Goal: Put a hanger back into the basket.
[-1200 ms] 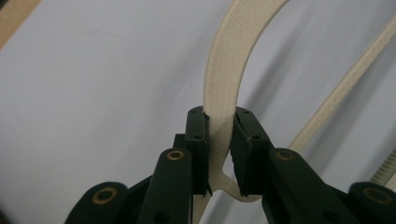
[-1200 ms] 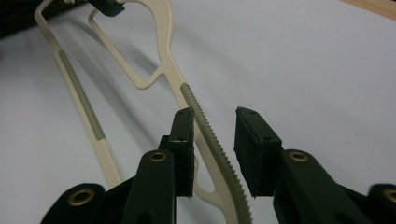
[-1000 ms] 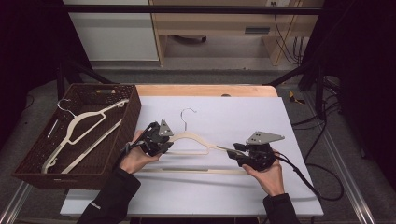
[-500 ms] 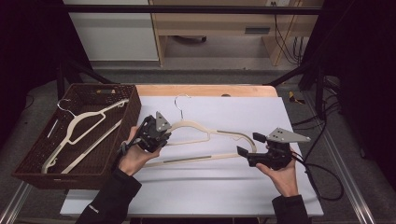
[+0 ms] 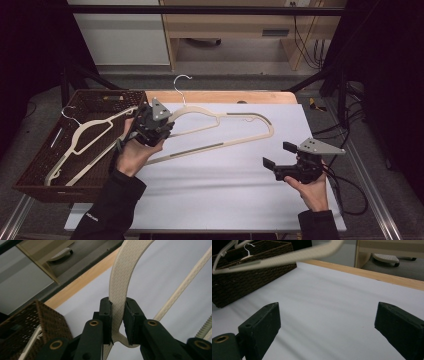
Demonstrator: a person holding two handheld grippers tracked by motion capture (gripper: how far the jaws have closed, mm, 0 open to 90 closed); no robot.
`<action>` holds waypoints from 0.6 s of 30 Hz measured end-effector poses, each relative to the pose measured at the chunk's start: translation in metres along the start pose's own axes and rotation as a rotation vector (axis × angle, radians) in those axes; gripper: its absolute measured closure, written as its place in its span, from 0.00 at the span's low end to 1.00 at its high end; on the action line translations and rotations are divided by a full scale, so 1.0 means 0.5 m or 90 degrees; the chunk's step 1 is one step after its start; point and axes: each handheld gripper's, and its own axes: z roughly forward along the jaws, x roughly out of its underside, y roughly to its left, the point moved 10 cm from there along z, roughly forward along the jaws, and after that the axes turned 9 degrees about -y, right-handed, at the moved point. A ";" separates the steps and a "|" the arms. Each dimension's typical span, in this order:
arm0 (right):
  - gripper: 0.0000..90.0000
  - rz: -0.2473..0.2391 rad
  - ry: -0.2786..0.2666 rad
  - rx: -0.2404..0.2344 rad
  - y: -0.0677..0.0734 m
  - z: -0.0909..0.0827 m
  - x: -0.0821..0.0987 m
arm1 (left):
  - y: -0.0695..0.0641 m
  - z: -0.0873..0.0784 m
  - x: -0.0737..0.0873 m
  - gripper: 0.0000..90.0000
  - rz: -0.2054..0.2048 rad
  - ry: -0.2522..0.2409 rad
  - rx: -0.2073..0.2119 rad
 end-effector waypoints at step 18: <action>0.06 0.008 0.008 0.020 -0.015 0.007 0.020 | 0.228 -0.111 0.088 0.86 -0.083 0.004 -0.129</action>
